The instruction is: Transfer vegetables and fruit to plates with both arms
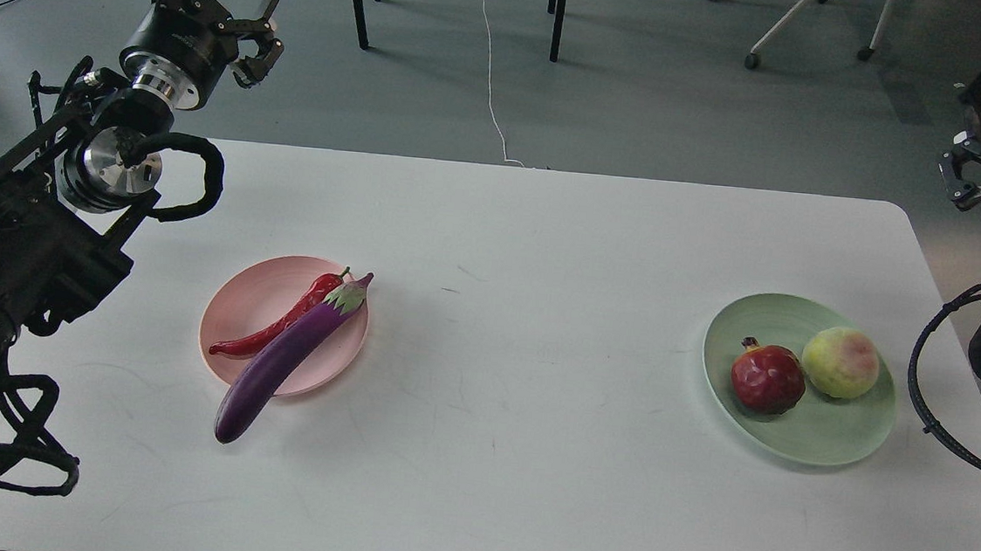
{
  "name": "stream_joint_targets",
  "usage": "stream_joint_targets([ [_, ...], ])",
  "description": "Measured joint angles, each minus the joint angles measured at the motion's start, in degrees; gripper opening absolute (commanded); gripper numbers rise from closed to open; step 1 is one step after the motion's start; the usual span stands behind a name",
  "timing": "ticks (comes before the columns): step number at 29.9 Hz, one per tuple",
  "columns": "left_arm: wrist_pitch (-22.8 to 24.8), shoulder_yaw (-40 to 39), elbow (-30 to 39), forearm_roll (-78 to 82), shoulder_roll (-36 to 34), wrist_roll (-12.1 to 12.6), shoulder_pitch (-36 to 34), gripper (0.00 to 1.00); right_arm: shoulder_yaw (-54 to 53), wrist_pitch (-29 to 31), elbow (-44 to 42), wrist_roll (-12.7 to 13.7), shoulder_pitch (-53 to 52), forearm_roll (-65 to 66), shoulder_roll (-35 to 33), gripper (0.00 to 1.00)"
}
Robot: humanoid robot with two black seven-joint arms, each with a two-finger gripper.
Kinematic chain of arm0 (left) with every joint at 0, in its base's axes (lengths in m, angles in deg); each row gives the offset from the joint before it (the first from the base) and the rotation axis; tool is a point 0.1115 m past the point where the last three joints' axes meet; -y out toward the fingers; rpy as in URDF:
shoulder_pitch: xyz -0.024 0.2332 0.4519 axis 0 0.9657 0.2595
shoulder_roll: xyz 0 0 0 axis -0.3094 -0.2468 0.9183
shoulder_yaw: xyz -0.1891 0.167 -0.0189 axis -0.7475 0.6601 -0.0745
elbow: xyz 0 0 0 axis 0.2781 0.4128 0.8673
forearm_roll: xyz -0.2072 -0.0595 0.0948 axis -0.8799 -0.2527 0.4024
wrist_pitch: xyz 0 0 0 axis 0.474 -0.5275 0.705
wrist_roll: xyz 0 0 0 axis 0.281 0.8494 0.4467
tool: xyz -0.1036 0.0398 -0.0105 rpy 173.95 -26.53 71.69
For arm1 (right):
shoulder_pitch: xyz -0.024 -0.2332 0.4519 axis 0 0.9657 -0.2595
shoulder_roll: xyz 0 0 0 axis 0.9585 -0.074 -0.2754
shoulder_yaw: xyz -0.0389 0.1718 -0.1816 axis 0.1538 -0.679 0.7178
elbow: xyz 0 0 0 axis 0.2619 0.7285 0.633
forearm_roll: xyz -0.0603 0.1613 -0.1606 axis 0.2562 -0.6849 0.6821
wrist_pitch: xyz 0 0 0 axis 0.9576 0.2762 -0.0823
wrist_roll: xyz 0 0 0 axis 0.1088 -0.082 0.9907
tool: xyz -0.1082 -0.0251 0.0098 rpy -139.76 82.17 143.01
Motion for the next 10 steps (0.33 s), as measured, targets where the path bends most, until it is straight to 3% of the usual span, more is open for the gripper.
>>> stream_joint_targets([
  [10, 0.1, -0.1, 0.3, -1.1, 0.5, -0.5, 0.7, 0.98, 0.2, 0.0, -0.1, 0.6, 0.0, 0.3, 3.9, 0.99],
])
